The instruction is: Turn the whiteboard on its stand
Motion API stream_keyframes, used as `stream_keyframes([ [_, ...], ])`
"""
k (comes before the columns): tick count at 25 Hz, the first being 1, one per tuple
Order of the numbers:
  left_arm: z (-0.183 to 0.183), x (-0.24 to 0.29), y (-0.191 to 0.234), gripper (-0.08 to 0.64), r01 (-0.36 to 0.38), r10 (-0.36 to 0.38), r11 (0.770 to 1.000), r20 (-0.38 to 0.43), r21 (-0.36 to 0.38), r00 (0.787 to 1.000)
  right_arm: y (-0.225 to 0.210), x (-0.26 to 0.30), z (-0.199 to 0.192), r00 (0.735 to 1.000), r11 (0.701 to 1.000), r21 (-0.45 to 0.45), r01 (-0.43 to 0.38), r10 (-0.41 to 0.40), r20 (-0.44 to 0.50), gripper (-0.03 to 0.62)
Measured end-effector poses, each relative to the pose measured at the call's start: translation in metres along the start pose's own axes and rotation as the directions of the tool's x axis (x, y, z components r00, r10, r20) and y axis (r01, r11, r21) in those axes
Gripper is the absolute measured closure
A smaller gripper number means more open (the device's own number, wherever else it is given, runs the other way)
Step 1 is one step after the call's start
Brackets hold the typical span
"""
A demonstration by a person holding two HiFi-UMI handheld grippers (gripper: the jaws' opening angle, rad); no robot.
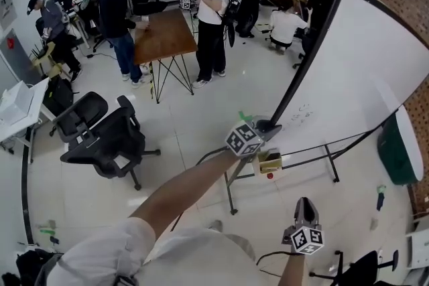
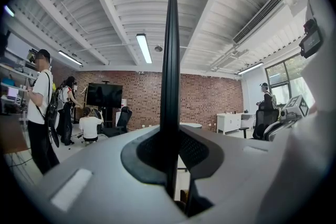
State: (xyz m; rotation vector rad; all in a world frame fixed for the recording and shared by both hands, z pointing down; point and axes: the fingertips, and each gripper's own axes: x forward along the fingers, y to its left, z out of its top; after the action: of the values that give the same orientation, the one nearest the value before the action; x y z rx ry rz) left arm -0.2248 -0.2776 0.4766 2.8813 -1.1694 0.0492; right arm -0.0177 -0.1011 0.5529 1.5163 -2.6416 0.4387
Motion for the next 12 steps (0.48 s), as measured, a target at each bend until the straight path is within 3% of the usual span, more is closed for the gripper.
stream_keyframes([
  [12, 0.003, -0.052, 0.001, 0.485, -0.034, 0.033, 0.999, 0.012, 0.016, 0.999, 0.025, 0.0, 0.013, 0.999, 0.998, -0.043, -0.05, 0.049, -0.014, 0.546],
])
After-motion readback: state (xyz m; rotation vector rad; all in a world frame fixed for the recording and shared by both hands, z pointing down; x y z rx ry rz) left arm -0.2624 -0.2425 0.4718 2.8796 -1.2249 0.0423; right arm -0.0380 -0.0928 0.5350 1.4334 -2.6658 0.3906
